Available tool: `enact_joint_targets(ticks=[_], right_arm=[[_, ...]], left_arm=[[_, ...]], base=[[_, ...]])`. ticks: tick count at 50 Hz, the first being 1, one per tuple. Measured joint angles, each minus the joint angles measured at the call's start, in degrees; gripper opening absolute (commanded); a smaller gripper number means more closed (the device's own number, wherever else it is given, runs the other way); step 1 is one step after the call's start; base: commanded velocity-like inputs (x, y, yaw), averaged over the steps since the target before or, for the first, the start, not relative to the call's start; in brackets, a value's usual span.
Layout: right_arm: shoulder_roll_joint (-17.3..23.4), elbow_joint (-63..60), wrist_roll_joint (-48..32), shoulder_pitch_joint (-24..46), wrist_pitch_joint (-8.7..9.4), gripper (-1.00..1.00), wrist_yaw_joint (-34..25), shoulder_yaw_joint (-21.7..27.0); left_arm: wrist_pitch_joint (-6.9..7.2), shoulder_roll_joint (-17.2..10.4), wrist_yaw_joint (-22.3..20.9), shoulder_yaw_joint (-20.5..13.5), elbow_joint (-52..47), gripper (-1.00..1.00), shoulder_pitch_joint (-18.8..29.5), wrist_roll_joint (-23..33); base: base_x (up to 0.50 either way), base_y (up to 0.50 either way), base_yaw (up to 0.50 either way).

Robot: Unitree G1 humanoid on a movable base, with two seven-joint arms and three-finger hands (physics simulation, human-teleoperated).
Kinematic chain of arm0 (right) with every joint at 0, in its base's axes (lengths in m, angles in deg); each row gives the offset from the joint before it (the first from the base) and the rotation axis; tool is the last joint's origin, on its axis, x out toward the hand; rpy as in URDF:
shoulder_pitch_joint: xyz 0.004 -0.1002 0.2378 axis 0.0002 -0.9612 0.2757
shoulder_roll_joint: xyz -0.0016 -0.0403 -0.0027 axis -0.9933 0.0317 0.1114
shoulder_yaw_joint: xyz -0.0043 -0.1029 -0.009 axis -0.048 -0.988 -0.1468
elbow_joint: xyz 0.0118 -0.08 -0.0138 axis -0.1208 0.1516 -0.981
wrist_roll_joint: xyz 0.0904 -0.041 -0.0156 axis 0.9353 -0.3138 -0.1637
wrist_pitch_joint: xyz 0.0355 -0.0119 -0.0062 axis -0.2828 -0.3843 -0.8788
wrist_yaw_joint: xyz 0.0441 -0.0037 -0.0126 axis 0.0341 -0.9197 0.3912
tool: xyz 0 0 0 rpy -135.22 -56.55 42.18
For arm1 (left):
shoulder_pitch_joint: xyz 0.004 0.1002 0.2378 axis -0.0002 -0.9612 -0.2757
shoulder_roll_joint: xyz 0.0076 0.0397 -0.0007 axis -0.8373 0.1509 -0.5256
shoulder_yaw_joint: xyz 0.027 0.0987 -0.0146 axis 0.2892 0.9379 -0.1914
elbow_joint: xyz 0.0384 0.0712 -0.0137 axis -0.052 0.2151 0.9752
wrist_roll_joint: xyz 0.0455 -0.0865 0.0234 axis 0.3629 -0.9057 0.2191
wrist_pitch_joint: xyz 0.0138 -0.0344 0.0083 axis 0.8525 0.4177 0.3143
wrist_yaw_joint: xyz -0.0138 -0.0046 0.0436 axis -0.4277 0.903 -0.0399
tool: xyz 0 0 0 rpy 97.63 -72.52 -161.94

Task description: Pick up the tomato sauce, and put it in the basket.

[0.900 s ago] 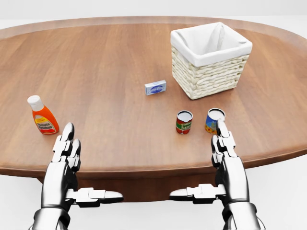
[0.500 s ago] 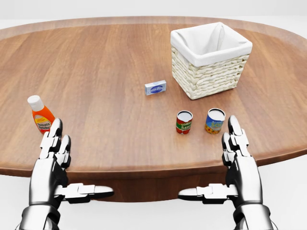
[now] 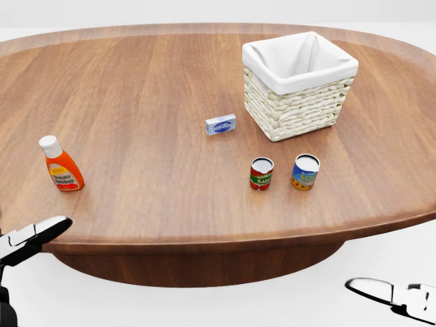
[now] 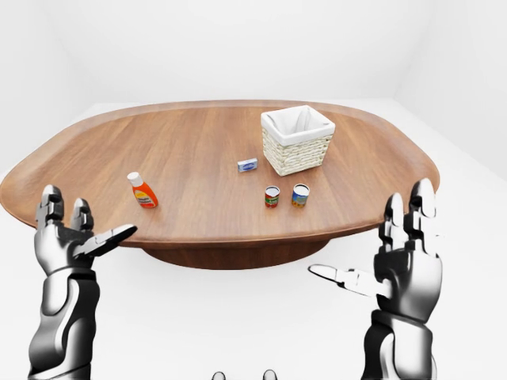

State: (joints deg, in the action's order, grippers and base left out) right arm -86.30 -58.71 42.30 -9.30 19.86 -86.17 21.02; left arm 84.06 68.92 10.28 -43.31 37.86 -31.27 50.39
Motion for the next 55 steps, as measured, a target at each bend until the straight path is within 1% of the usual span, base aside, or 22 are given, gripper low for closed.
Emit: enact_joint_targets(ticks=[9,20,35,55], right_arm=[[-2.61,-6.83,1.51,-1.61,0.00,1.00,-2.04,4.25],[-3.86,-9.97,2.40,-2.21,0.00,1.00,-3.20,6.26],[-4.08,-11.58,3.23,-2.17,0.00,1.00,-3.68,7.50],[-4.45,-11.59,3.54,-2.44,0.00,1.00,-4.24,8.08]], left_arm=[[-0.07,-0.19,1.76,-2.03,-3.44,1.00,-0.82,-2.27],[-0.34,-0.22,2.84,-3.02,-4.93,1.00,-1.21,-3.08],[-0.22,-0.23,3.58,-3.38,-5.85,1.00,-1.37,-3.55],[-0.38,0.11,3.33,-3.08,-6.17,1.00,-1.72,-3.34]], base=[[0.00,0.00,0.00],[0.00,-0.04,0.00],[0.00,-0.48,0.00],[0.00,-0.50,0.00]])
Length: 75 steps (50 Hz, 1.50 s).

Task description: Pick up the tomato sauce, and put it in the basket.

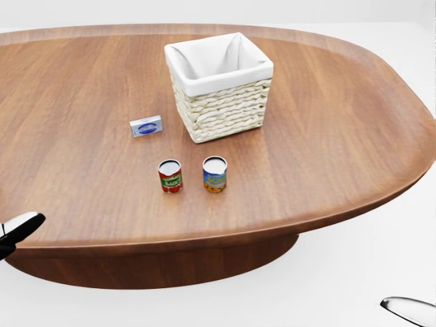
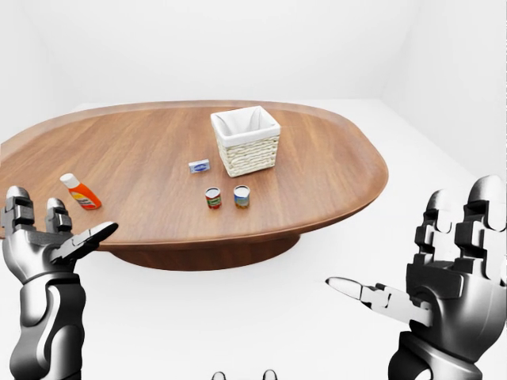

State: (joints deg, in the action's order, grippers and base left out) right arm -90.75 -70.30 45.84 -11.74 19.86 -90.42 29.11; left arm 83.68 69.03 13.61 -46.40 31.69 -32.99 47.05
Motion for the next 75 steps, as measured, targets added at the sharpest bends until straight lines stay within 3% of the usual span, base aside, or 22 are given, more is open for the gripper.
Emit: enact_joint_targets(ticks=[16,32,75], right_arm=[[-0.16,0.25,0.05,-0.17,0.00,1.00,-0.19,0.05],[0.05,0.70,-1.47,-0.19,0.00,1.00,-0.20,-1.00],[0.86,1.46,-4.01,0.36,0.00,1.00,0.11,-2.70]], left_arm=[[-0.31,0.17,-0.40,0.39,0.38,1.00,-0.08,0.24],[-0.37,0.27,-0.69,0.69,0.54,1.00,-0.19,0.60],[-0.33,0.31,-0.62,1.12,0.72,1.00,0.13,0.96]], base=[[0.00,-0.47,0.00],[0.06,0.00,0.00],[0.33,0.00,0.00]])
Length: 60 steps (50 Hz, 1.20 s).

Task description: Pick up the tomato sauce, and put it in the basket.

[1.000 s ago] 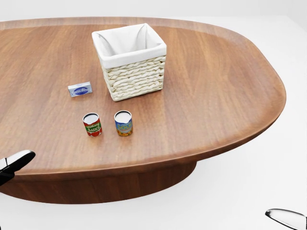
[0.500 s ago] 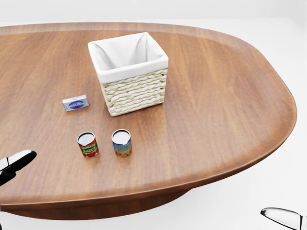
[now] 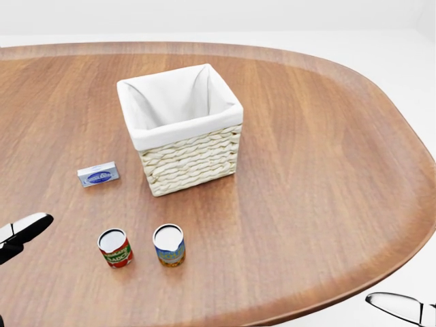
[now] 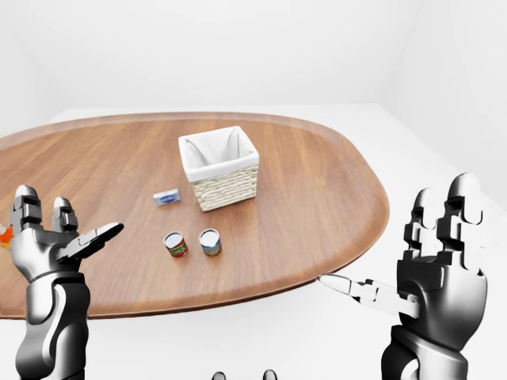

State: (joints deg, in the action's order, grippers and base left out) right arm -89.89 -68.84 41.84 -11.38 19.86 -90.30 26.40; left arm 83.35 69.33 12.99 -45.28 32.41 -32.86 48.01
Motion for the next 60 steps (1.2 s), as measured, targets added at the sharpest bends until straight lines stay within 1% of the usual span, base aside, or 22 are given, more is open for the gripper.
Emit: enact_joint_targets(ticks=[29,37,40,42,45,51,56,60], right_arm=[[-0.04,0.89,-0.45,-0.26,0.00,1.00,0.06,-0.42],[-0.21,0.84,-0.36,-0.31,0.00,1.00,0.05,-0.39],[-0.33,0.76,0.01,-0.44,0.00,1.00,0.00,-0.11],[-0.38,0.79,0.08,-0.47,0.00,1.00,-0.02,-0.05],[-0.39,0.81,0.10,-0.49,0.00,1.00,0.01,-0.08],[-0.40,0.77,0.26,-0.51,0.00,1.00,0.00,0.03],[-0.36,0.66,0.29,-0.49,0.00,1.00,0.05,0.03],[-0.38,0.67,0.29,-0.50,0.00,1.00,0.07,0.01]], left_arm=[[-0.49,0.28,-0.29,0.30,0.24,1.00,-0.35,0.34],[-0.32,0.29,-0.29,0.36,0.14,1.00,-0.22,0.31],[0.06,-0.09,-0.23,0.86,1.66,1.00,0.33,1.75],[-0.03,-0.17,-0.57,1.27,3.10,1.00,0.70,2.39],[-0.75,-0.13,-1.01,2.53,5.18,1.00,0.96,4.55],[-1.39,-0.38,-2.10,5.89,10.51,1.00,2.01,11.72],[-3.34,-0.34,-2.53,9.55,14.58,1.00,1.97,21.14],[-5.30,-0.44,-1.84,12.59,18.99,1.00,1.94,30.83]], base=[[0.32,0.00,0.00],[0.23,0.00,0.00],[0.00,0.00,0.00],[0.00,0.00,0.00],[0.00,0.00,0.00],[0.00,0.00,0.00],[0.00,0.00,0.00],[0.00,0.00,0.00]])
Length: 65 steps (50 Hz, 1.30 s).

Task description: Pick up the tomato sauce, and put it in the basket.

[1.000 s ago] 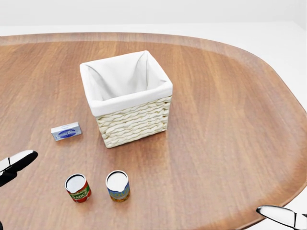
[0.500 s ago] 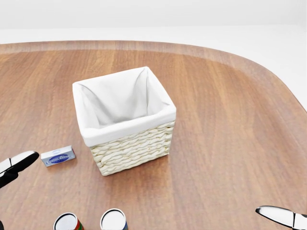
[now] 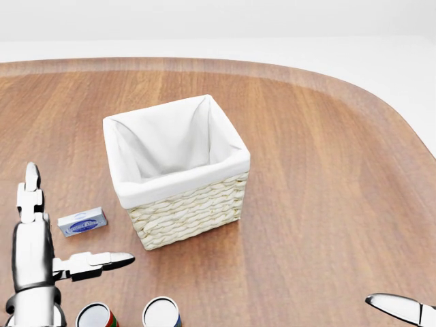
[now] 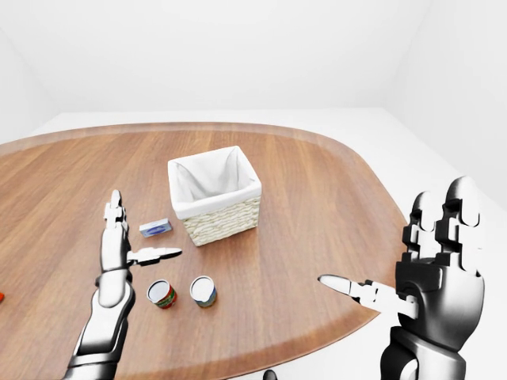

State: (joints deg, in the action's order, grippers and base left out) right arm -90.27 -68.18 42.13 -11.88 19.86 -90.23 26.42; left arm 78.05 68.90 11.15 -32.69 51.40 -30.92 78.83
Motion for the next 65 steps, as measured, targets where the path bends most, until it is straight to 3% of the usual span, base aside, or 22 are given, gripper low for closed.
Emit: enact_joint_targets(ticks=[6,11,17,23,28,42,65], right_arm=[[-0.02,0.14,0.02,-0.03,0.00,1.00,-0.01,0.03],[-0.03,0.28,-0.02,-0.07,0.00,1.00,0.03,-0.03],[-0.04,0.42,-0.05,-0.11,0.00,1.00,0.06,-0.10],[-0.07,0.52,-0.01,-0.18,0.00,1.00,0.03,-0.13],[-0.08,0.60,-0.03,-0.22,0.00,1.00,0.04,-0.21],[-0.05,0.97,-0.02,-0.21,0.00,1.00,0.09,-0.40],[0.39,0.76,-0.01,0.18,0.00,1.00,0.41,-0.63]], left_arm=[[-1.75,-0.06,1.43,3.12,4.79,1.00,-0.37,13.01],[-1.41,-0.15,2.37,4.38,5.56,1.00,-1.12,21.76],[0.33,-0.48,3.32,4.98,4.45,1.00,-2.30,30.91],[4.02,-1.00,4.59,5.03,3.39,1.00,-3.61,40.49],[5.99,-1.22,3.94,4.89,1.29,1.00,-5.22,45.69],[5.66,-0.79,-0.35,4.80,-4.74,1.00,-9.96,52.83],[6.02,-2.14,-2.15,7.12,3.89,1.00,-11.85,60.21]], base=[[0.00,0.00,0.00],[0.00,0.00,0.00],[0.00,0.00,0.00],[0.00,0.00,0.00],[0.00,0.00,0.00],[0.00,0.00,0.00],[0.00,0.00,0.00]])
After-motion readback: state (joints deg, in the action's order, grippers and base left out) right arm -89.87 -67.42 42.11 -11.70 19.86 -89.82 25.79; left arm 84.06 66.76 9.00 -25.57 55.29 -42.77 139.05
